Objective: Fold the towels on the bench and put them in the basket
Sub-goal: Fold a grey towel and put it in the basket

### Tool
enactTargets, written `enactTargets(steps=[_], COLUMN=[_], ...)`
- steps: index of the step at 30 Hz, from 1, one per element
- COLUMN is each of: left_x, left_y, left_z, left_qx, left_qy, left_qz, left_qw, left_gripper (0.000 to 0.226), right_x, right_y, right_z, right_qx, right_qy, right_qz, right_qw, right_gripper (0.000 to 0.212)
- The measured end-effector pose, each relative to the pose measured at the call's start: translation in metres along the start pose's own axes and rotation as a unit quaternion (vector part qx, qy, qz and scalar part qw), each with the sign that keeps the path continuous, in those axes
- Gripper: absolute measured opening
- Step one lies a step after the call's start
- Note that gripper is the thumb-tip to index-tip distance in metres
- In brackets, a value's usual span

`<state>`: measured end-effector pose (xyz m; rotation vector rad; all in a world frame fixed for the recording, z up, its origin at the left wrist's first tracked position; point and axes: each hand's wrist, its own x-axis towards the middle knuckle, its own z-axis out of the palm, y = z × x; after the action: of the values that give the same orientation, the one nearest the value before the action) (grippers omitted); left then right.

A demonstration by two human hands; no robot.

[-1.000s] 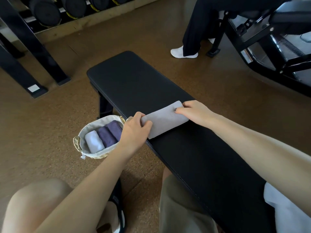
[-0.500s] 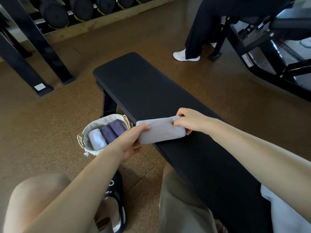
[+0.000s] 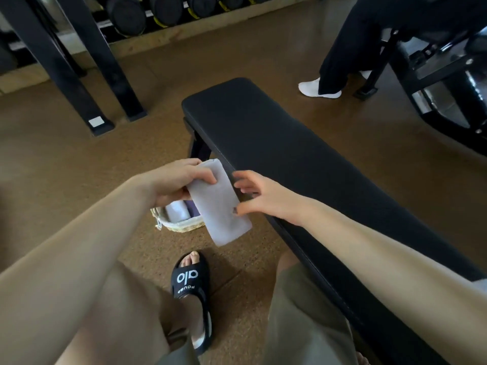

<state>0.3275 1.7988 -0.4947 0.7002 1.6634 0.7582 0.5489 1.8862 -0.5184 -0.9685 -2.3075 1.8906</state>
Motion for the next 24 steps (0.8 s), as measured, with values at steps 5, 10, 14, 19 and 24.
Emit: enactTargets(steps=[5,10,14,19,24], left_x=[0.015,0.060,0.109,0.183,0.253], left_y=[-0.008,-0.041,-0.066,-0.102,-0.140], left_z=[-0.045,-0.083,-0.096,-0.111,-0.124], left_qx=[0.013,-0.019,-0.029,-0.005,0.062], left_qy=[-0.017,0.035,0.088,0.178,0.188], left_qz=[-0.020,-0.034,-0.037,-0.026,-0.025], left_qw=[1.000,0.999,0.995,0.984,0.980], left_gripper=[0.027,0.037,0.066,0.063,0.036], right_x=[0.060,0.114,0.161,0.235,0.302], right_y=[0.007,0.032,0.051,0.078,0.121], right_z=[0.048,0.078,0.095,0.105,0.125], right_qx=[0.191,0.327,0.312,0.102,-0.008], right_qy=[-0.044,-0.049,-0.007,0.123,0.198], right_qz=[0.062,0.122,0.138,0.127,0.102], right_qw=[0.979,0.936,0.940,0.979,0.975], right_gripper=[0.035,0.030,0.021,0.036,0.053])
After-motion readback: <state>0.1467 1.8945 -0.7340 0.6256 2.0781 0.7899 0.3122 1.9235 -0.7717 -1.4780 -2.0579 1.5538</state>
